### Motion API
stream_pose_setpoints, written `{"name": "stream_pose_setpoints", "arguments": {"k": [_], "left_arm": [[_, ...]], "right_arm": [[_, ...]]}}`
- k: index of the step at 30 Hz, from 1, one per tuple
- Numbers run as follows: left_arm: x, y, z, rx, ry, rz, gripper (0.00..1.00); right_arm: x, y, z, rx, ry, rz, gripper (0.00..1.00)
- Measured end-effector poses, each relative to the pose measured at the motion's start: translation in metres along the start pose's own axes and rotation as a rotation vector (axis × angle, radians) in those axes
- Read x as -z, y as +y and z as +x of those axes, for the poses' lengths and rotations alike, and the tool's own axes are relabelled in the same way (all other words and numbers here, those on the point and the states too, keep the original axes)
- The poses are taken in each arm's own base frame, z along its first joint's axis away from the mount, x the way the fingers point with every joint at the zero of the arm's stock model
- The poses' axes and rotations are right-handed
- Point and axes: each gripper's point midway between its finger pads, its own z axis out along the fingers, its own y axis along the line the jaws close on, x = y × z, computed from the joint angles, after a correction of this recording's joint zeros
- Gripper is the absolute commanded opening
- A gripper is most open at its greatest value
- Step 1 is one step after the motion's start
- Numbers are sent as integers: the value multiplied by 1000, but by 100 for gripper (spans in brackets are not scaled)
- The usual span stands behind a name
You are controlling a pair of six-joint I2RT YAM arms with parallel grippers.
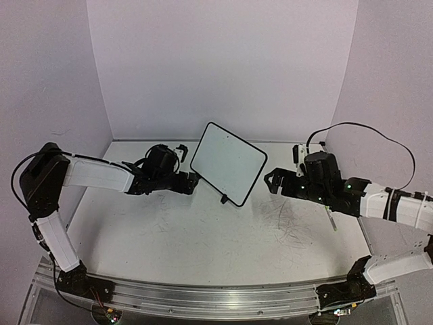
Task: Write a sentence on the whiteboard
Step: Adjust the whiteboard stand at the center of the board.
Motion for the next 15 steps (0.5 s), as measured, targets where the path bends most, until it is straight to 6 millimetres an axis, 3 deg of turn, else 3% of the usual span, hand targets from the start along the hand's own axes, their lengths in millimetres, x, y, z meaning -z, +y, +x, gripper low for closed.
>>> {"name": "stream_pose_setpoints", "arguments": {"k": [6,11,15], "left_arm": [[-44,-11,13,-240,52,32,79],[-85,-9,10,-311,76,25,74],[-104,-3,15,-332,106,26,70]], "right_arm": [[29,1,-11,-16,-69,-47,98],[57,1,-26,-34,-151,-82,98],[68,-4,-28,-41,-179,-80,98]]}}
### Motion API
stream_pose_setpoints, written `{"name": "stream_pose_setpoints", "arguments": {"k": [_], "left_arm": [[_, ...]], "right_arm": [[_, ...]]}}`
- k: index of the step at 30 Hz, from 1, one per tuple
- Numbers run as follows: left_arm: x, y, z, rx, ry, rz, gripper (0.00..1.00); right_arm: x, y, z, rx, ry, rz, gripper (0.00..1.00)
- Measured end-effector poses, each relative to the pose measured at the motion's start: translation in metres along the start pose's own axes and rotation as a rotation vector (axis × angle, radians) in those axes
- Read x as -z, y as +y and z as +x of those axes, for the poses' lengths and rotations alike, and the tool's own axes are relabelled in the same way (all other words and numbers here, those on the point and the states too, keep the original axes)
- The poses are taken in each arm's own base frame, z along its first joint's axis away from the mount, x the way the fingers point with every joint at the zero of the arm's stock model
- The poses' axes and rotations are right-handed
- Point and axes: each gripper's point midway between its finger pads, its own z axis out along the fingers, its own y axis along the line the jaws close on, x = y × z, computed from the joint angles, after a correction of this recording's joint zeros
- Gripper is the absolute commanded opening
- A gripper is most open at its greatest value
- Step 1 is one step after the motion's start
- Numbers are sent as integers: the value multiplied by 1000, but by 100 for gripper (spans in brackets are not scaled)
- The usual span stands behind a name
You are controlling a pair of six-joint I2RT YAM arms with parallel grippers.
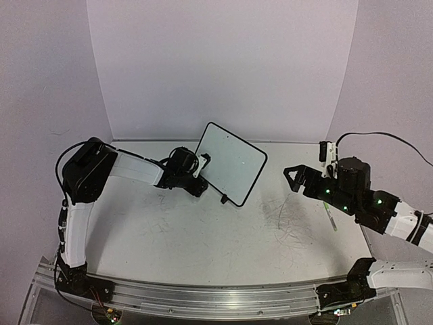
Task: Write a sentence on the whiteboard
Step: Adjust the whiteboard stand at the center of the board.
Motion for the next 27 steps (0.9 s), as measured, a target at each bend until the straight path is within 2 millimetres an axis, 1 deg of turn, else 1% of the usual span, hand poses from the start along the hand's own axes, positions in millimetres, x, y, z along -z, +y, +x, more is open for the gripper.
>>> {"name": "stream_pose_setpoints", "arguments": {"k": [1,3,5,9,14,17,21,25,26,27], "left_arm": [[-4,1,1,-4,7,1,69],[-11,1,1,-14,14,4,63],[-13,2,0,-21,21,1,54],[-18,3,-9,-2,11,6,36],[-22,-3,-9,61,12,15,24],[-22,-10,-6,107,15,0,19],[-20,-34,5,139,32,-20,13],[-12,-62,10,175,30,-19,14],[-9,-68,13,187,33,-14,16],[-6,-73,15,197,35,-8,21]], "right_arm": [[1,-1,0,0,-2,3,98],[2,-2,1,0,-1,8,98],[2,-3,1,2,2,11,98],[1,-4,3,1,10,16,98],[-3,-6,7,-1,24,25,98],[-7,-8,13,1,41,37,98],[-20,-13,27,15,96,64,98],[-33,-15,48,33,173,85,98],[-35,-15,51,36,185,86,98],[-37,-13,53,39,196,86,98]]}}
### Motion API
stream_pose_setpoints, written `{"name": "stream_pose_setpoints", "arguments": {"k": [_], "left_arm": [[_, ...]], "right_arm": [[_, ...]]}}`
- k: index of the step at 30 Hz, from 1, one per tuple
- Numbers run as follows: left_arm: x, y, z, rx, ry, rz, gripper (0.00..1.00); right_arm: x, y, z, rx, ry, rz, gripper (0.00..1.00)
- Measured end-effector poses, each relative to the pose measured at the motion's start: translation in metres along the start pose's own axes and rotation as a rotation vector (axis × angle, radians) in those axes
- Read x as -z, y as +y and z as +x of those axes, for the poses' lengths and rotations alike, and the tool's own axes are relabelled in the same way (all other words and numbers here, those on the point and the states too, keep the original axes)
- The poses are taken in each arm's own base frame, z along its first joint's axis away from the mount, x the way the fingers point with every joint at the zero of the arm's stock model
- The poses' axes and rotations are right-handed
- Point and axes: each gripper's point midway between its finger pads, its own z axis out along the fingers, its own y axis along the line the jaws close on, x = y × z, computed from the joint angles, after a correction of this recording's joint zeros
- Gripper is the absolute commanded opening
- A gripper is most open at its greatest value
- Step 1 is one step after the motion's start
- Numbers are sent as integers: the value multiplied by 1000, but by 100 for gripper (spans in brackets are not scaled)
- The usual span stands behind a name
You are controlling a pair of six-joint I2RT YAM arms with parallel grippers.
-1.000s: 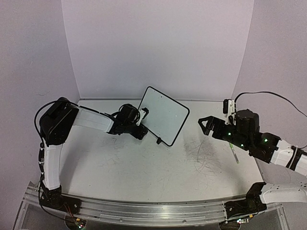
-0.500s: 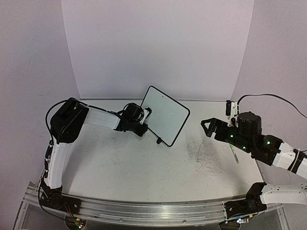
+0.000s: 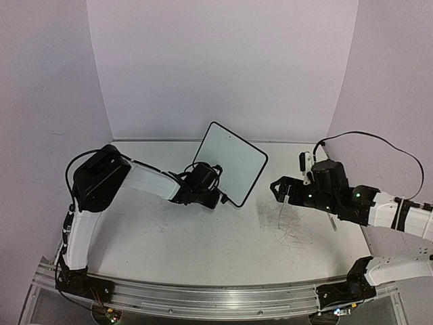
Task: Write a sentence on the whiteboard
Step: Adjust the whiteboard stand at the center of the board.
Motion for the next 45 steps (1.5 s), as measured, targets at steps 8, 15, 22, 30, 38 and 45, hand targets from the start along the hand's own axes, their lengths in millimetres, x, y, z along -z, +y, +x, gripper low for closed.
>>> {"name": "stream_pose_setpoints", "arguments": {"k": [8,15,22,30,38,45], "left_arm": [[41,12,26,66,39,-24,55],[71,-5,3,85,-15,142,43],[46,-12,-26,56,-39,104,28],[16,-23,-30,49,-12,73,18],[4,-38,-6,40,49,28,15],[-2,-73,-8,69,61,95,15]], "right_arm": [[-14,43,10,-11,50,-35,98],[-32,92,21,7,76,-54,98],[-11,98,-13,-31,-22,-76,98],[32,83,-41,-99,-150,-99,98],[37,68,-39,-104,-178,-63,98],[35,60,-35,-99,-181,-35,98]]}}
